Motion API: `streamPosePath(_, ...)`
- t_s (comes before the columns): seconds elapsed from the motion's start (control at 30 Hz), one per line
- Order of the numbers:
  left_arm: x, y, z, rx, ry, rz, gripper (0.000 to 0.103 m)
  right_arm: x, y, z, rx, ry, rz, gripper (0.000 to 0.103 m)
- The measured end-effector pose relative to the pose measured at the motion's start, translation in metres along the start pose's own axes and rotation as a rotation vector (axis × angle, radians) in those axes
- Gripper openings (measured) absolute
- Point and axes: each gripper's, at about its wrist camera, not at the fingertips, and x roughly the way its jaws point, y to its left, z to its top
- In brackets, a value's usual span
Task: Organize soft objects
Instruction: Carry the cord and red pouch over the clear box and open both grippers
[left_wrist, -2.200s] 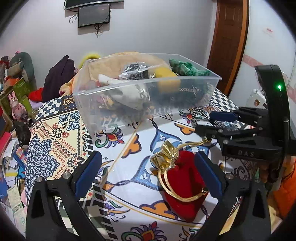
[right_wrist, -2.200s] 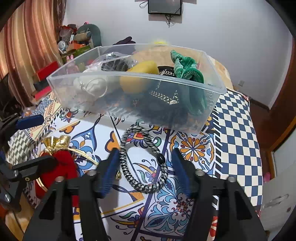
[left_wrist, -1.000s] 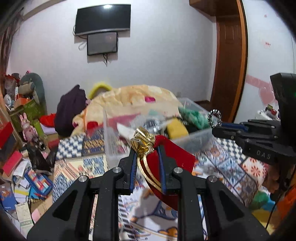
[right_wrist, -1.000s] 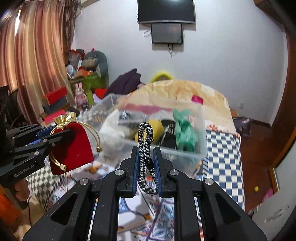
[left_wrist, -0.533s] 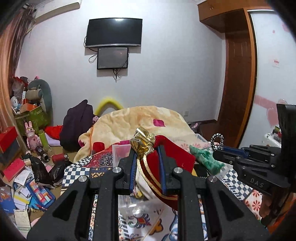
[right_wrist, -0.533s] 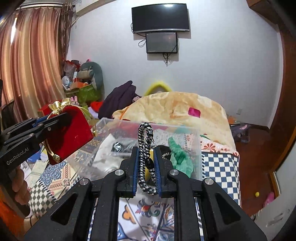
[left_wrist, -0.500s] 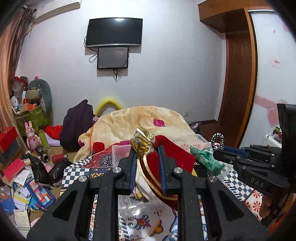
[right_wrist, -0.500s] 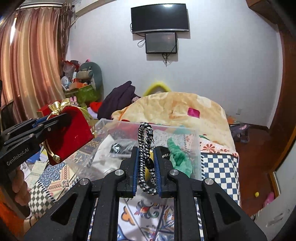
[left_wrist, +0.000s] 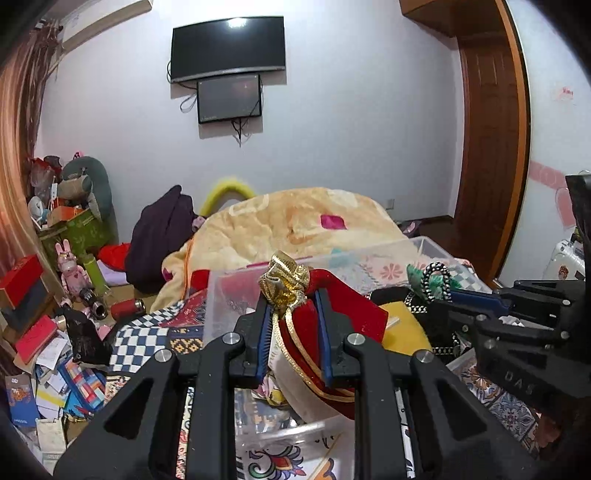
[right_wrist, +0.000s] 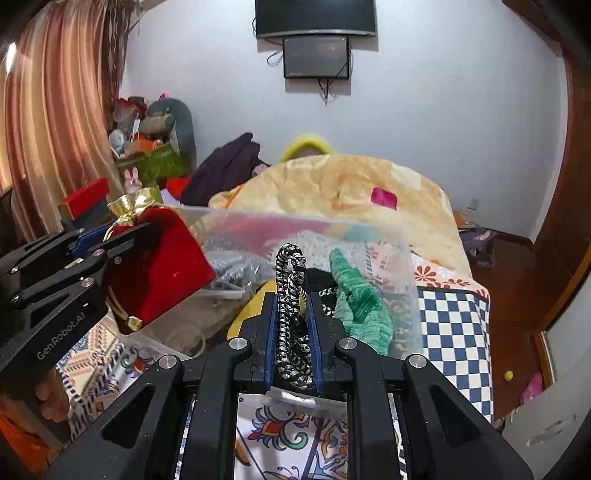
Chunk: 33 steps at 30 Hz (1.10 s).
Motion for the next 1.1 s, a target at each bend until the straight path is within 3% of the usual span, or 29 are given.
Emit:
streamPosePath(0.1,0.005,0.0,-0.003,-0.008,0.026,-0.018,0.021,0.005,0.001,-0.001,-0.013,0.014,-0.021,0.018)
streamPosePath(0.27,0.003,-0.002,-0.009,0.019,0.029,-0.001,0.051,-0.001,0.0,-0.002,-0.014,0.012,-0.034,0.048)
streamPosePath(0.47,-0.011,0.001,-0.013,0.038,0.014,0.011,0.063,-0.016,-0.001,-0.002,-0.024,-0.013,-0.039,0.053)
streamPosePath(0.67,-0.039,0.012,-0.002,-0.003,-0.034,-0.026,0.063,-0.04,-0.004,0.003,-0.012,-0.068,-0.026,0.053)
streamPosePath(0.9,-0.089,0.012,0.018,-0.024,-0.149,-0.063,0.067,-0.086,-0.002,0.013,-0.005,-0.19,-0.02,0.059)
streamPosePath(1.1,-0.131,0.007,0.031,-0.025,-0.25,-0.081,0.079,-0.132,0.002,0.019,-0.004,-0.316,-0.021,0.068)
